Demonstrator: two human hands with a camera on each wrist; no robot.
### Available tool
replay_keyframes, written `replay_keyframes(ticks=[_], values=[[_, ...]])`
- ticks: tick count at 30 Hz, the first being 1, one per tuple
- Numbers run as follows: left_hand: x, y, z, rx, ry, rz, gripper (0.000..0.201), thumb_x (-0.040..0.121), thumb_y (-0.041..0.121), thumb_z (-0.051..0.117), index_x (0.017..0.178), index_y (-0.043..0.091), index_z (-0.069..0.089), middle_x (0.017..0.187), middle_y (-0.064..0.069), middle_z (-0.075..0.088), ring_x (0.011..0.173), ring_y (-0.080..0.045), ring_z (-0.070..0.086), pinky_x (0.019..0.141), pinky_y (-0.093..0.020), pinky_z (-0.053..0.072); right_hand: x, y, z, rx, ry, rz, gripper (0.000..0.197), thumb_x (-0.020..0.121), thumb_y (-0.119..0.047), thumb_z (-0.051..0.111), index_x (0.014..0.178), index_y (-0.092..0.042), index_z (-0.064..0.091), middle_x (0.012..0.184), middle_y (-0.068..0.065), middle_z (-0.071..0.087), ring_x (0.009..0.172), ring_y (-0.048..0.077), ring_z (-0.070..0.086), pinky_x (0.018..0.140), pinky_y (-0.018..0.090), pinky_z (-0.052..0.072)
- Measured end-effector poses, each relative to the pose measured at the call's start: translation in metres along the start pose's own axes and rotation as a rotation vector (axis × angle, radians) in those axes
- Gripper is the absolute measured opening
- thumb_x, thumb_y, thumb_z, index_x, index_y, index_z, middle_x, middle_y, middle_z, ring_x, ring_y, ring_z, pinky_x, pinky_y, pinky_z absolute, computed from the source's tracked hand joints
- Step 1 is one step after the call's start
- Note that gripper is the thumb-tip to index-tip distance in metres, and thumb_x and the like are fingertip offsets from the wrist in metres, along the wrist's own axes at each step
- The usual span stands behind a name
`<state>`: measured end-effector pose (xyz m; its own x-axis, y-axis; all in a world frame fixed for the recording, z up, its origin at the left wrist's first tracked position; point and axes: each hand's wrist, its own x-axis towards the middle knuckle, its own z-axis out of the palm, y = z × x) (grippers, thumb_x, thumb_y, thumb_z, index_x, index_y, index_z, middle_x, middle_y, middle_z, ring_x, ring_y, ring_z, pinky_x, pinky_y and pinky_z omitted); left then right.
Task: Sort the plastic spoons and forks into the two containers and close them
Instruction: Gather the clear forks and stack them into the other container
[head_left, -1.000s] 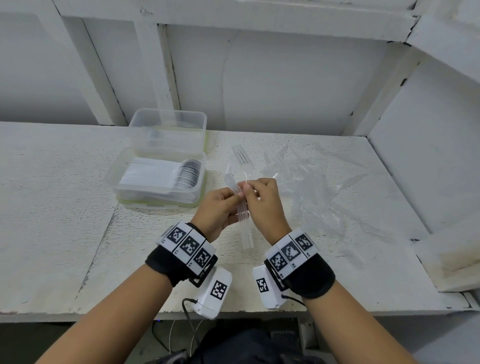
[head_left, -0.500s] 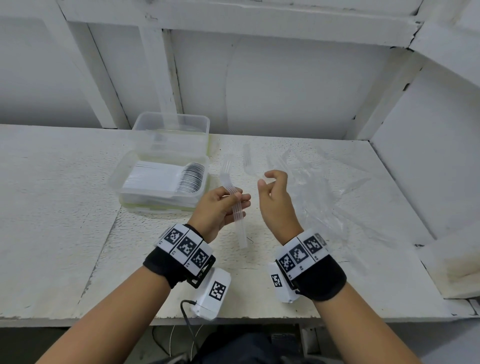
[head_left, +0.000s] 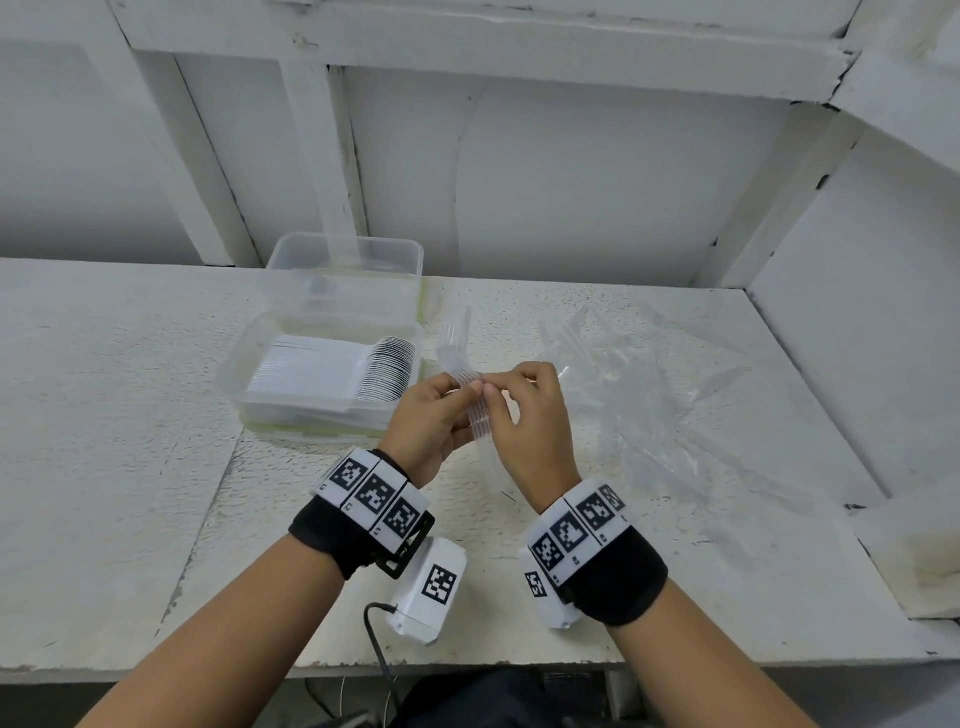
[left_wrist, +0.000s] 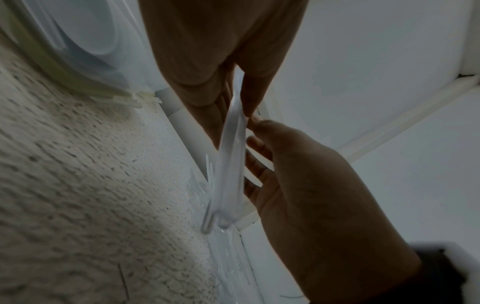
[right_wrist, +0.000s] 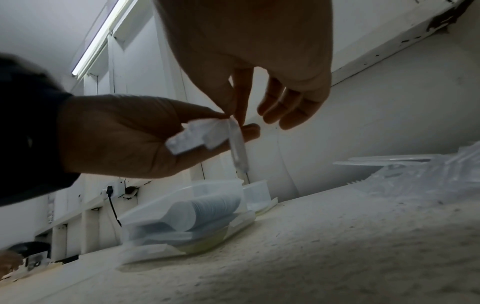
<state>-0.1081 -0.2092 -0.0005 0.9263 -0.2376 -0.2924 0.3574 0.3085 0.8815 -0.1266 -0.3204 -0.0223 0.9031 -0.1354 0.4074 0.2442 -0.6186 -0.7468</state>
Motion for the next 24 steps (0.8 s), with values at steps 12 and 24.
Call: replay_keyframes(ticks=[12, 24], values=[[0.024, 0.024, -0.019, 0.054, 0.065, 0.026, 0.005, 0.090, 0.007, 0.056, 0.090, 0.001, 0.057, 0.089, -0.013, 0.069, 0.074, -0.017, 0.069, 0.064, -0.025, 0.057, 0.027, -0.010, 0.007, -0.090, -0.213, -0.021, 0.046, 0.085, -0.027, 0.040, 0.127, -0.016, 0.058, 0.120, 0.007, 0.042, 0.105, 0.021, 0.047, 0.093, 0.034, 0.044], [0.064, 0.064, -0.030, -0.062, 0.195, 0.105, 0.009, 0.093, 0.009, 0.052, 0.086, 0.005, 0.056, 0.052, 0.003, 0.059, 0.045, -0.006, 0.055, 0.052, -0.018, 0.050, 0.077, -0.033, 0.039, -0.315, -0.419, -0.055, 0.048, 0.101, -0.021, 0.034, 0.146, -0.012, 0.019, 0.128, 0.011, 0.047, 0.105, 0.027, 0.057, 0.084, 0.034, 0.048]])
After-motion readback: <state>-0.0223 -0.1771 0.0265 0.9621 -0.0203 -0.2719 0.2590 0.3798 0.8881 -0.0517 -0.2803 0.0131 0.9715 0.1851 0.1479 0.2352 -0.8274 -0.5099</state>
